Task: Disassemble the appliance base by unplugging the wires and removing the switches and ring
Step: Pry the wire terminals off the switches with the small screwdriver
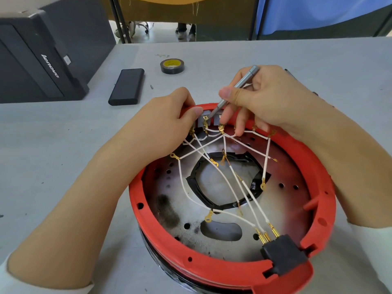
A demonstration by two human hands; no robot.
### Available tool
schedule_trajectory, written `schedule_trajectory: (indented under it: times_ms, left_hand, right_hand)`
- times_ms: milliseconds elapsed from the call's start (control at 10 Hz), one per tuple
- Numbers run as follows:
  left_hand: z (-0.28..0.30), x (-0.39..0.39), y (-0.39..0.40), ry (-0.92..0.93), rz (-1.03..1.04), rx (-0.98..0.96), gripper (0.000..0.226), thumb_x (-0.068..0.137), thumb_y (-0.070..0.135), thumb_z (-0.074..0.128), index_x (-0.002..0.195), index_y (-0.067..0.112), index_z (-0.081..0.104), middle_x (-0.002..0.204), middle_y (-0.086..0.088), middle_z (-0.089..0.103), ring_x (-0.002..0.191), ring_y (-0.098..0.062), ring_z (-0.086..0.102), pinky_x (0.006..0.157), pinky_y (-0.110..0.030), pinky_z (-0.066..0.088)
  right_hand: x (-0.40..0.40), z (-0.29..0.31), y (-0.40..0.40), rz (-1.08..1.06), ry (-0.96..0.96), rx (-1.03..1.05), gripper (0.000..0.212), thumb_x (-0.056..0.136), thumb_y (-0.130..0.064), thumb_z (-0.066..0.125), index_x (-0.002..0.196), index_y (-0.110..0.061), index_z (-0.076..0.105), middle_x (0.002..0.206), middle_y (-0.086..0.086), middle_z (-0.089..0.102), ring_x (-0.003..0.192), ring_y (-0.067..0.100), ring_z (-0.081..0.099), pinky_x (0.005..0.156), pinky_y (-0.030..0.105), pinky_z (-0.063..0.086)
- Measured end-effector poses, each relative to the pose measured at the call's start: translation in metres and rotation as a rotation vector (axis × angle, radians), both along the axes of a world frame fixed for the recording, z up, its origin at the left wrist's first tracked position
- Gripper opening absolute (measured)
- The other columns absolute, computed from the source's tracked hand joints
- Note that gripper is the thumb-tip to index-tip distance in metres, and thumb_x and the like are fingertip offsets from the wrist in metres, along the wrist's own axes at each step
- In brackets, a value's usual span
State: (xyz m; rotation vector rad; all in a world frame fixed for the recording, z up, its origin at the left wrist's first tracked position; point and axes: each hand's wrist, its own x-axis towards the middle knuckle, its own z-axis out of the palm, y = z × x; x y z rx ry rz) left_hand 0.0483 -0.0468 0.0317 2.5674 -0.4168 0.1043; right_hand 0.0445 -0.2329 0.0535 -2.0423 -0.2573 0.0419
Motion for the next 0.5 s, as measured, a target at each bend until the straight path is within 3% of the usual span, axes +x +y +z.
schedule_trajectory:
  times_ms: [100,300,500]
  left_hand:
    - [0.0006,0.0001,0.0002,-0.001,-0.005,0.007,0.021,0.097,0.043,0.042,0.098,0.025,0.052,0.072,0.009,0.058,0.06,-0.003,0.051,0.05,-0.022,0.031]
    - [0.0017,-0.0009,0.0013,0.007,-0.014,-0.002,0.021,0.097,0.043,0.041,0.098,0.025,0.053,0.074,0.009,0.059,0.062,-0.002,0.053,0.051,-0.021,0.033]
    - [0.0016,-0.0014,0.0012,-0.001,-0.009,0.003,0.021,0.097,0.043,0.041,0.098,0.026,0.053,0.072,0.01,0.057,0.061,-0.003,0.052,0.05,-0.021,0.03]
  right_hand:
    - [0.0003,-0.002,-0.0003,0.004,-0.016,0.005,0.022,0.095,-0.023,0.057,0.078,-0.012,0.052,0.067,0.003,0.072,0.043,0.021,0.062,0.029,0.016,0.031]
    - [-0.0021,-0.011,-0.0015,0.036,-0.204,0.012,0.019,0.095,-0.024,0.056,0.08,-0.014,0.052,0.07,0.002,0.072,0.041,0.023,0.061,0.048,0.018,0.045]
    - [-0.0018,-0.0086,-0.001,0.03,-0.142,-0.027,0.02,0.096,-0.025,0.055,0.079,-0.016,0.051,0.069,0.0,0.072,0.043,0.021,0.063,0.044,0.012,0.043]
